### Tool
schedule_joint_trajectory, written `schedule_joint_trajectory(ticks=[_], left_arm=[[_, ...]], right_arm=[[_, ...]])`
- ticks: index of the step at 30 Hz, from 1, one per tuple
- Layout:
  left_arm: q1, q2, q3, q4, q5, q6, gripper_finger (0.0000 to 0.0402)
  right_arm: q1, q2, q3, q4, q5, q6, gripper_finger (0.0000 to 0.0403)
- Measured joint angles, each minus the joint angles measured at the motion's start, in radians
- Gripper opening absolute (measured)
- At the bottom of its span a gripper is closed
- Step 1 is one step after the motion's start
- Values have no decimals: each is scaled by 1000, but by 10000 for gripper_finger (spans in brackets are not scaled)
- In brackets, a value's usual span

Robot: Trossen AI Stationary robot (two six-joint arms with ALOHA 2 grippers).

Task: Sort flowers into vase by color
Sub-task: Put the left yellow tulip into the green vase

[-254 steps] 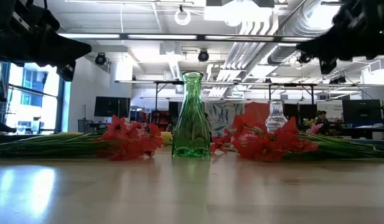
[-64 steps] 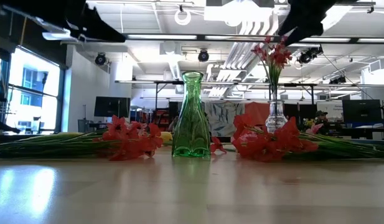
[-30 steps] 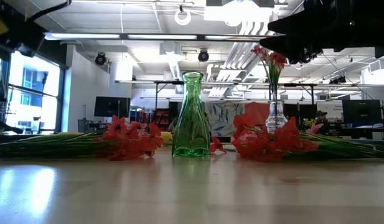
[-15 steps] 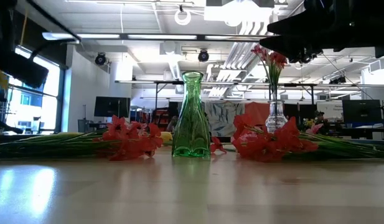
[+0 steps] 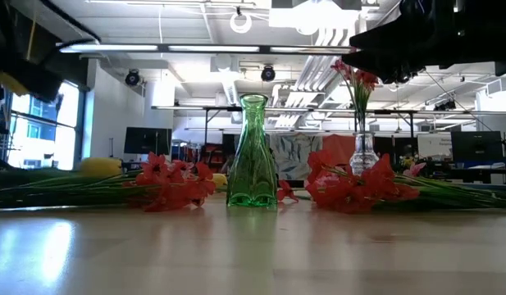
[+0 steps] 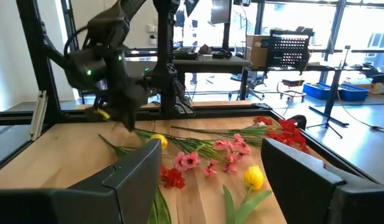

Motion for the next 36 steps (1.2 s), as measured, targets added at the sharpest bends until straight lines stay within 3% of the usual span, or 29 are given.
schedule_joint_trajectory(ticks=[4, 8, 11, 13, 15, 18, 20, 22, 30, 36], left_arm=[[-13, -136, 34, -117, -122, -48, 1], [-25, -264, 112, -143, -457, -9, 0], [-25, -341, 139, 62, -752, 223, 0], [-19, -373, 138, 315, -828, 525, 0], [6, -377, 138, 587, -796, 856, 0], [71, -348, 139, 986, -585, 1300, 0], [133, -309, 139, 1174, -386, 1515, 0], [202, -262, 139, 1284, -267, 1629, 0], [467, -59, 138, 1473, -20, 1692, 0], [520, -38, 138, 1497, 1, 1580, 0]], right_arm=[[0, 1, 0, -1, 3, 0, 270], [0, 1, 0, -1, 3, 1, 270], [0, 1, 0, -2, 4, 5, 270], [0, 1, 0, -1, 4, 5, 270], [0, 1, 0, 2, 4, 1, 270], [0, 1, 0, 11, 4, 0, 270], [0, 1, 0, 17, 4, 1, 270], [0, 1, 0, 25, 4, 3, 270], [0, 1, 0, 26, 4, 13, 270], [0, 1, 0, 31, 4, 11, 270]])
